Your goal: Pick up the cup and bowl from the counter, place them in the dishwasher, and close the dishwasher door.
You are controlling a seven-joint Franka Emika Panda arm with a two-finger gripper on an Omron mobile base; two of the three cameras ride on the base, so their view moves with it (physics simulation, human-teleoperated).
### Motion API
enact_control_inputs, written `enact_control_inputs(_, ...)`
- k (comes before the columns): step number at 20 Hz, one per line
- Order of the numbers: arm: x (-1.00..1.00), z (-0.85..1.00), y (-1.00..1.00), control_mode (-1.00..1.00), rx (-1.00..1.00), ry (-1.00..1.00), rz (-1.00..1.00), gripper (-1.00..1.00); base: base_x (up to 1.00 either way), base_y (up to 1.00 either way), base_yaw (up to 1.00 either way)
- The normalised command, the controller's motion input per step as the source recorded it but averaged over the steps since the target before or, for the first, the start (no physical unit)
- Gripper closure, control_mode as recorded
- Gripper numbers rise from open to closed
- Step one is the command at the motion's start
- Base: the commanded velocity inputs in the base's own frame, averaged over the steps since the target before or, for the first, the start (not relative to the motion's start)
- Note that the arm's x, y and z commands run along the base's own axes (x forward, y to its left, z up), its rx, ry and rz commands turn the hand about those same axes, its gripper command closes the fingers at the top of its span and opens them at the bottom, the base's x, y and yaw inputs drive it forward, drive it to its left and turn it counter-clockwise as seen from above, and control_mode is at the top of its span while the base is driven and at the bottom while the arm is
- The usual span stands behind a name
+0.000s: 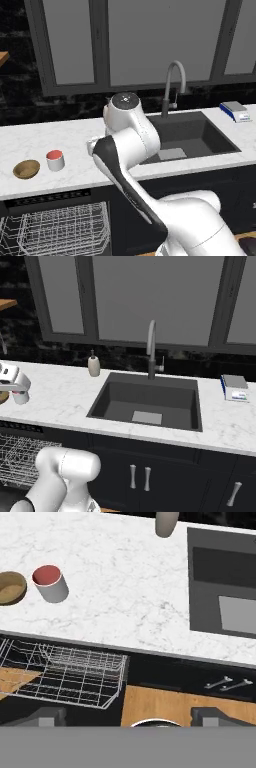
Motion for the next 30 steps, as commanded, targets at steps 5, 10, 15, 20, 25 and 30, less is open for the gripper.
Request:
enact_control_inputs(5, 0.84, -0.08, 1.0, -1.0, -0.04, 0.07, -0.09, -1.0, 0.0, 0.0, 0.0)
enact_control_inputs(10, 0.62, -0.21, 0.72, -1.0, 0.03, 0.06, -0.02, -1.0, 0.0, 0.0, 0.0)
enact_control_inputs(15, 0.18, -0.39, 0.09, -1.0, 0.16, 0.07, 0.0, -1.0, 0.0, 0.0, 0.0)
enact_control_inputs(20, 0.0, -0.36, -0.05, -1.0, 0.24, 0.04, 0.0, -1.0, 0.0, 0.0, 0.0)
enact_control_inputs(25, 0.33, -0.18, 0.32, -1.0, 0.01, 0.06, 0.0, -1.0, 0.0, 0.0, 0.0)
enact_control_inputs(30, 0.44, -0.01, 0.34, -1.0, 0.0, 0.0, 0.0, -1.0, 0.0, 0.0, 0.0)
